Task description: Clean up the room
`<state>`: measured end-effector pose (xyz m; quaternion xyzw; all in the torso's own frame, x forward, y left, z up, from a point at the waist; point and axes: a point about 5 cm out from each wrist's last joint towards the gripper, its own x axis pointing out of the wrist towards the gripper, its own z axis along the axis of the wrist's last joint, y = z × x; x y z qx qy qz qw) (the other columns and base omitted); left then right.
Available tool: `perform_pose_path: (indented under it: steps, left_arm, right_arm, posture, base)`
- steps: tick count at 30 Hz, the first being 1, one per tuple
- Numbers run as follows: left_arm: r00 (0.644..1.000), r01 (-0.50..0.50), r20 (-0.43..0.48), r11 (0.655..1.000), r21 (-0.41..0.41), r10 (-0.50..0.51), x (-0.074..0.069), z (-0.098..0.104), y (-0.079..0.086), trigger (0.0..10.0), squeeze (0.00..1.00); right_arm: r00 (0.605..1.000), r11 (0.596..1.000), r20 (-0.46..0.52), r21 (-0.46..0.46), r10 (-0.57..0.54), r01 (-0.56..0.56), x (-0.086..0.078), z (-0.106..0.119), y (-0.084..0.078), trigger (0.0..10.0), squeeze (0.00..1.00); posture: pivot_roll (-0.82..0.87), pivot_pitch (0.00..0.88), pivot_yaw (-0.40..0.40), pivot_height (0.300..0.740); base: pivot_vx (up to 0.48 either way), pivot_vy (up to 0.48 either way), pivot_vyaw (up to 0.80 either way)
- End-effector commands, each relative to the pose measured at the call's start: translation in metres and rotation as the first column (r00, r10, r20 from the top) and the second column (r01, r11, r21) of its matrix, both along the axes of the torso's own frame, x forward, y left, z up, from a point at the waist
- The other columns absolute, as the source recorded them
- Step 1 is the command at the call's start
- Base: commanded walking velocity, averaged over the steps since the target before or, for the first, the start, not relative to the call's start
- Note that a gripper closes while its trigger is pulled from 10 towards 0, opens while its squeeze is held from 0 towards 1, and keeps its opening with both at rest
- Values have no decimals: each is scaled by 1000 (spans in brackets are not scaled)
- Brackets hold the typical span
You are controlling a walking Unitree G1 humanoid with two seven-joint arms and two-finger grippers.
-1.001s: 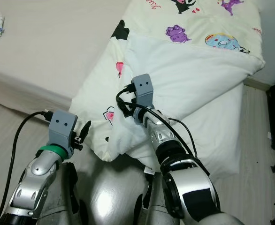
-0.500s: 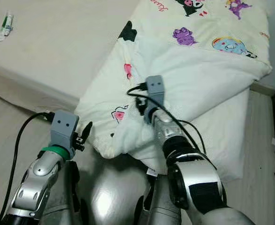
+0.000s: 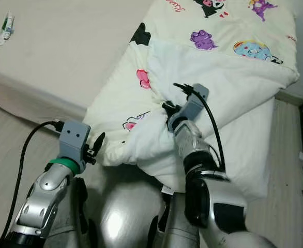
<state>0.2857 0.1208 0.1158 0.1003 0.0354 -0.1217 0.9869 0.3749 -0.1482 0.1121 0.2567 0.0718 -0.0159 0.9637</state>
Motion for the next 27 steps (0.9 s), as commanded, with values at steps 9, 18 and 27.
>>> perform_pose_path:
  steps: [9,18,27]
  left_arm:
    - [999,30,-31,1000,-4,-30,-2,-8,-6,10000,0]
    - [998,52,-39,999,-9,-52,0,-11,-10,10000,0]
    - [997,68,-33,998,-4,-68,6,-9,-12,10000,0]
  right_arm:
    - [976,876,-11,-442,-218,191,-113,-56,-47,0,0]
    - [775,712,-114,-495,-622,498,-172,-87,-117,0,0]
    - [649,753,-393,-235,-652,614,-194,-117,-101,4824,0]
  posture:
    - [88,176,-32,466]
    - [52,178,-31,466]
    - [37,169,-16,466]
  base:
    - [0,0,0]
    - [0,0,0]
    - [0,0,0]
